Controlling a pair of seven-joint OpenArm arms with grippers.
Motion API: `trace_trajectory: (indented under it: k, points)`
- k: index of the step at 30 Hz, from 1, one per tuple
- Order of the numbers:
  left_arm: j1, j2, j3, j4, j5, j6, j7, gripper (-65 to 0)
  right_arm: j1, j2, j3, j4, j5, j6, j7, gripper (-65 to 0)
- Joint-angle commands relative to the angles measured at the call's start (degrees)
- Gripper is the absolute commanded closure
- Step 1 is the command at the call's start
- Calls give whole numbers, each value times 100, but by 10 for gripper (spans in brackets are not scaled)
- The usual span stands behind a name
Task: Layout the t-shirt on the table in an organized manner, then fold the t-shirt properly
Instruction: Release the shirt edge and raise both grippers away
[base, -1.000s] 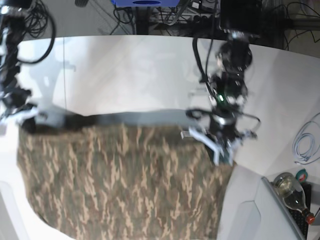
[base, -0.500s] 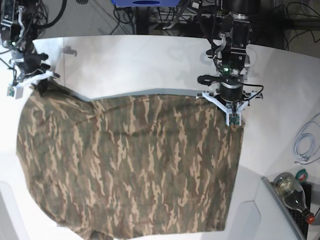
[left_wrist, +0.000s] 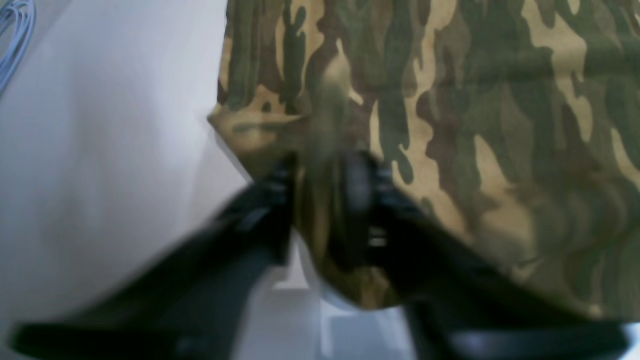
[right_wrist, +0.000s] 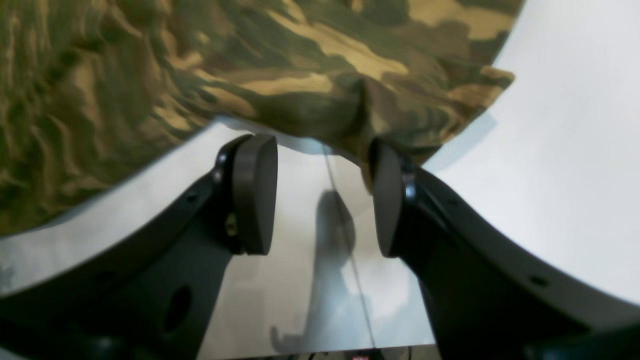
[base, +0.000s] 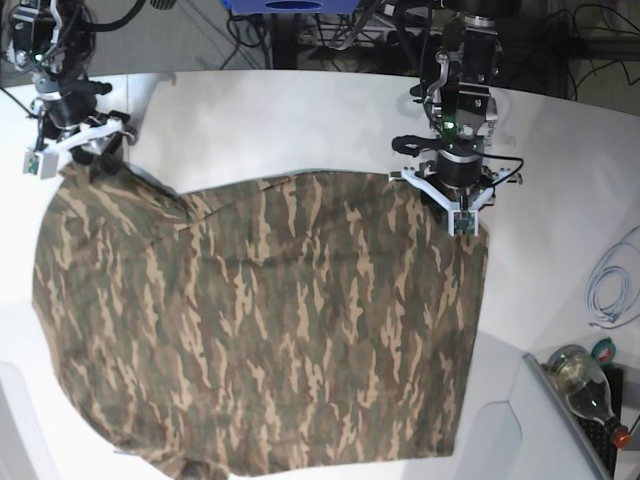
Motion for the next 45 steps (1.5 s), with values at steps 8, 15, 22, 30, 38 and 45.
trace_trajectory:
  k: [8,15,22,30,38,45]
  points:
    - [862,81,-1200,1179,-112,19,-138,-247,141,211,41,815,10,-246,169,-287]
    - [528,116,-814,2076,-693,1,-138,0,1776,984,-20,-635,-781,-237,151,-237]
    - [-1036,212,698,-219,468,81,-138,0,3103,1037,-12,-2886,-1397,308,151,-23]
    - [-843,256,400,-869,1347,854,-112,0,3657,993,-3,-4108,-1977,563,195,0]
    - [397,256,-752,247,1303,854,812,0,3710,993,24,-4257,-1977,528,195,0]
    - [370,274,-998,977,1303,854,812,0,3024,809,24,-2824,-1977,528,133,0]
